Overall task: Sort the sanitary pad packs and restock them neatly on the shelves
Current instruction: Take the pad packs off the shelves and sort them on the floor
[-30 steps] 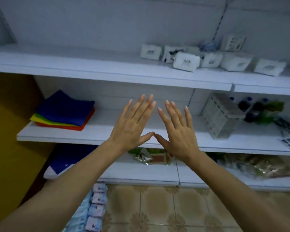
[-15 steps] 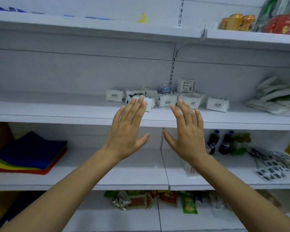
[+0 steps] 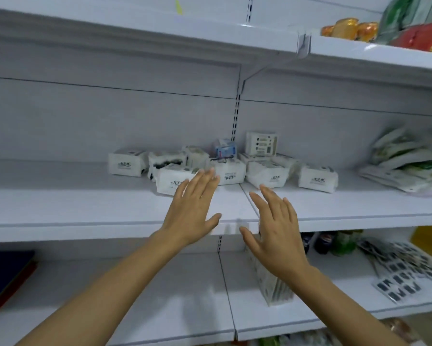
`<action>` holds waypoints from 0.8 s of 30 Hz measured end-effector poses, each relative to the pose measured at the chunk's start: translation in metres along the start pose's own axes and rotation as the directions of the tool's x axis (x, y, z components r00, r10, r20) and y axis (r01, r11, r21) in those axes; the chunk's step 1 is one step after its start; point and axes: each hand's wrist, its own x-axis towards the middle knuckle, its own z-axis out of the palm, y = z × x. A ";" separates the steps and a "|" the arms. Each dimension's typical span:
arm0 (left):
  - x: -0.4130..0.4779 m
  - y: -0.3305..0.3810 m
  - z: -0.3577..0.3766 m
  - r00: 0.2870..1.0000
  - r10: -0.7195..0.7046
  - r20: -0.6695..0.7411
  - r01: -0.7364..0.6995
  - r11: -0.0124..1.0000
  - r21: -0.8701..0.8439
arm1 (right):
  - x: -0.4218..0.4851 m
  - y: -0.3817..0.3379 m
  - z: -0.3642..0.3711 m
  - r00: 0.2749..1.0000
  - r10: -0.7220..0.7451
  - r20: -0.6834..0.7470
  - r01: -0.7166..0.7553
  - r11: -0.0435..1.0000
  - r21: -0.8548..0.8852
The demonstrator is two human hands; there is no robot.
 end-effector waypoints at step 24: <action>0.090 -0.076 0.106 0.993 -0.070 -0.096 0.070 0.998 -0.007 | 0.259 0.069 0.143 0.994 0.058 0.093 -0.083 0.952 0.293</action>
